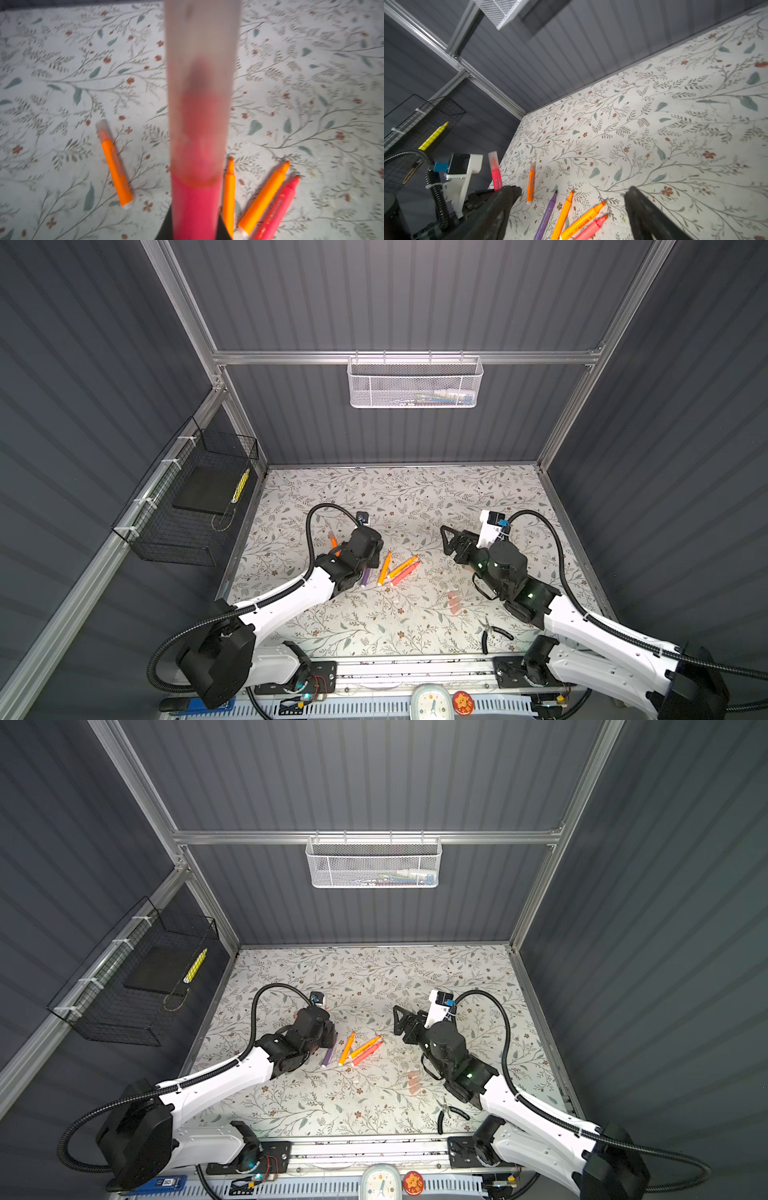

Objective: Insert the pens into the pen caps
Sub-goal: 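Lower the capped pink marker onto the table with the left gripper and release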

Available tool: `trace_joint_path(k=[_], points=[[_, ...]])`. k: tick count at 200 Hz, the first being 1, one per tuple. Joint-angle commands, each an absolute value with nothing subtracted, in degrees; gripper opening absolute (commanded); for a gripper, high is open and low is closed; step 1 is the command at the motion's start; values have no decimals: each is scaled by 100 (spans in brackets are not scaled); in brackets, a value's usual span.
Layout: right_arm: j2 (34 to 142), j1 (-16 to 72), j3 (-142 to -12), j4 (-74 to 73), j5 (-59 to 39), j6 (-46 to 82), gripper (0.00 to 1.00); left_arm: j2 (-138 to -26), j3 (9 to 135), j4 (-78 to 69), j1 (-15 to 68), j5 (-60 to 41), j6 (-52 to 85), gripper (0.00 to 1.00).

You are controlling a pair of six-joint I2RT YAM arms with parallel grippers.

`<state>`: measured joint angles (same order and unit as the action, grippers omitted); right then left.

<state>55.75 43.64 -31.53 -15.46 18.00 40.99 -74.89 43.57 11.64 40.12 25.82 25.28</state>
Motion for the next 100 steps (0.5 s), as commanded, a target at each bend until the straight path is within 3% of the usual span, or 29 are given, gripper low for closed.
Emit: trace_joint_path(k=[1,34,59,100], points=[[6065,4380,-3655,-1356,1846,4312,83,-7713,4323,2033,3704,2826,3298,0],[6868,4385,-4155,-1715,1931,4094,83,-8162,4233,2044,3309,2435,3586,0],[7385,4388,-4143,-2995,2086,3518,87,-8416,4147,1962,3128,2308,3671,0],[8987,4373,-4793,-5246,2460,2187,95,-8544,4079,1907,2869,2219,3753,20]])
